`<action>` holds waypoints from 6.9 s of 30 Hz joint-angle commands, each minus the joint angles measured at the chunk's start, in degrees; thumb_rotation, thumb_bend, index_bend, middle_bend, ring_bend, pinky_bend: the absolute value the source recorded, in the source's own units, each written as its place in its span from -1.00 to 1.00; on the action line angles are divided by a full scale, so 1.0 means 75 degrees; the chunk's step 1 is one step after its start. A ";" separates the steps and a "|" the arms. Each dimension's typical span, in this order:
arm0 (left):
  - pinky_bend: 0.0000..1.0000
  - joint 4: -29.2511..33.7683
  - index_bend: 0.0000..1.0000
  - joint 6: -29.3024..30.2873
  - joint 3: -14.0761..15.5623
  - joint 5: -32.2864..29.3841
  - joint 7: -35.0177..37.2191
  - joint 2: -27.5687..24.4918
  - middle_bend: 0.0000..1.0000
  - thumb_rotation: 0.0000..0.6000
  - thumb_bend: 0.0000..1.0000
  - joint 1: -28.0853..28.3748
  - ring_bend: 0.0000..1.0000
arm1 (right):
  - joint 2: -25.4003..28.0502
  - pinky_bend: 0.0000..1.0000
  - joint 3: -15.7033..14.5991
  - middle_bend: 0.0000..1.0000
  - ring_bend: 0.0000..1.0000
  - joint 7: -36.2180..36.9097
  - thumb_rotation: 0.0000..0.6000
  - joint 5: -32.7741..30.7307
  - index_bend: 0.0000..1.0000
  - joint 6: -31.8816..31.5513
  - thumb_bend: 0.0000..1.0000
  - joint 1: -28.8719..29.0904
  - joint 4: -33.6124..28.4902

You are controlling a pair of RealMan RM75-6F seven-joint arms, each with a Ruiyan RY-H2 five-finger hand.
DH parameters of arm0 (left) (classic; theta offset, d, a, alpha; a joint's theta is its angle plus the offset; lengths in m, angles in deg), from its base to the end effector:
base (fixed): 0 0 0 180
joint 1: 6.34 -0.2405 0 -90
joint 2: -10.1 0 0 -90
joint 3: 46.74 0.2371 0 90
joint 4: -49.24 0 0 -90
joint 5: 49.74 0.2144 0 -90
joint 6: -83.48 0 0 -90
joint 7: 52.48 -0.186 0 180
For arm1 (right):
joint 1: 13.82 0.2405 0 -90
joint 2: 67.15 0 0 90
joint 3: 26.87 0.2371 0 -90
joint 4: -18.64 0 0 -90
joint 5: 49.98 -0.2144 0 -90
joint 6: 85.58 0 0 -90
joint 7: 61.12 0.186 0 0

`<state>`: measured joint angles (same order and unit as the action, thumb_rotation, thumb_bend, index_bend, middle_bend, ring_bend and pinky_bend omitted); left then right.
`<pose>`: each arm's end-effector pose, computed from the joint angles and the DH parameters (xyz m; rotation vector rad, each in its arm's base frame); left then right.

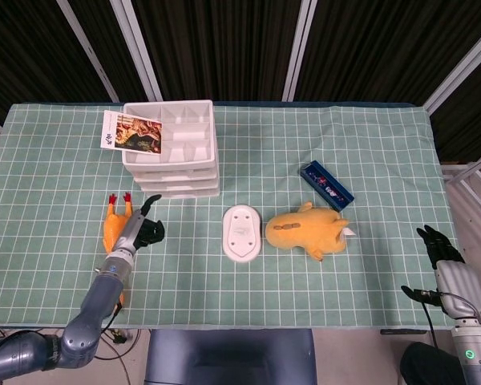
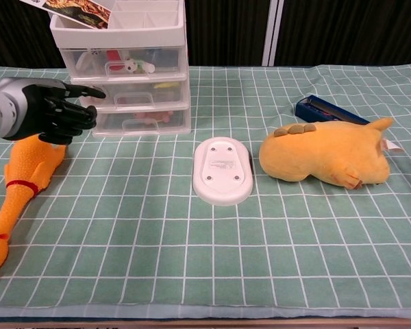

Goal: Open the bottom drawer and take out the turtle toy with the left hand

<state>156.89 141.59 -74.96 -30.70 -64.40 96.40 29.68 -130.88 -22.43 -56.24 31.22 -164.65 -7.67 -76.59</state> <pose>-0.1221 0.3455 -0.0186 -1.0511 -2.0145 -1.0461 -0.2986 -0.2327 0.1357 1.3243 -1.0846 0.9380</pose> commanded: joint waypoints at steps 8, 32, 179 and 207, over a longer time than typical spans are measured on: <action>1.00 -0.1240 -0.85 -0.0749 -0.0385 -0.1378 0.0601 0.0577 0.78 1.00 0.39 0.0799 0.86 | 0.0017 -0.63 0.0009 -1.00 -1.00 0.0065 1.00 -0.0037 -1.00 0.0051 -0.77 0.0015 -0.0014; 1.00 -0.3236 -0.85 -0.1691 -0.0451 -0.2405 0.1241 0.1443 0.78 1.00 0.39 0.1587 0.86 | 0.0059 -0.63 0.0026 -1.00 -1.00 0.0222 1.00 -0.0091 -1.00 0.0126 -0.77 0.0036 -0.0047; 1.00 -0.2270 -0.21 0.0054 0.1737 0.0386 -0.2075 0.0619 0.83 1.00 0.41 0.1428 0.90 | 0.0167 -0.63 0.0071 -1.00 -1.00 0.0249 1.00 -0.0408 -1.00 0.0393 -0.77 0.0101 -0.0262; 1.00 -0.0508 -0.22 0.0236 0.2379 0.0909 -0.1890 -0.0340 0.83 1.00 0.32 0.0954 0.90 | 0.0166 -0.63 0.0085 -1.00 -1.00 0.0216 1.00 -0.0450 -1.00 0.0404 -0.77 0.0107 -0.0285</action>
<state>152.66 143.16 -57.42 -24.30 -78.68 94.20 37.05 -129.63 -21.79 -54.61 27.84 -161.62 -6.87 -78.73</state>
